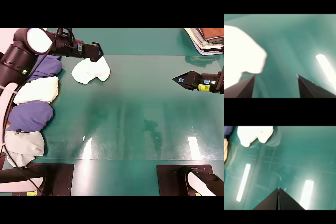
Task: Fold the shirts.
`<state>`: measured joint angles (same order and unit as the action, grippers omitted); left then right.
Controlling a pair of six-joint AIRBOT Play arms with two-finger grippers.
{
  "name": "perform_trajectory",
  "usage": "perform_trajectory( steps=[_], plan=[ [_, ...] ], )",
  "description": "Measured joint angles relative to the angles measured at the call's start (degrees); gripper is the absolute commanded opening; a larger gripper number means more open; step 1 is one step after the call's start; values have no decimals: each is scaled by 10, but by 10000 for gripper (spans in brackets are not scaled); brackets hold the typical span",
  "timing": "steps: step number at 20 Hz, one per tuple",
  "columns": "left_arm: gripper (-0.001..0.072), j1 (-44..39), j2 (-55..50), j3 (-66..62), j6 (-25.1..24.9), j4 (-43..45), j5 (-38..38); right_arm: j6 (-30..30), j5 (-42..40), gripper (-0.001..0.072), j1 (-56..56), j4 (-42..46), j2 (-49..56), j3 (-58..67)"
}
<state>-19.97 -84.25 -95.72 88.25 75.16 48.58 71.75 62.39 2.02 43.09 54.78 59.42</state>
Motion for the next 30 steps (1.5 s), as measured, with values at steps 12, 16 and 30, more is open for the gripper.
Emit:
perform_trajectory(
  steps=[12,16,30],
  plan=[
    [233,88,-271,-113,-22,-98,-96,0,8,12,1,0,0,0],
    [26,90,-282,-169,-41,-114,-79,0,10,12,1,0,0,0],
    [27,-8,103,-163,-275,-226,210,0,33,12,-121,4,-52,230]
  ],
)
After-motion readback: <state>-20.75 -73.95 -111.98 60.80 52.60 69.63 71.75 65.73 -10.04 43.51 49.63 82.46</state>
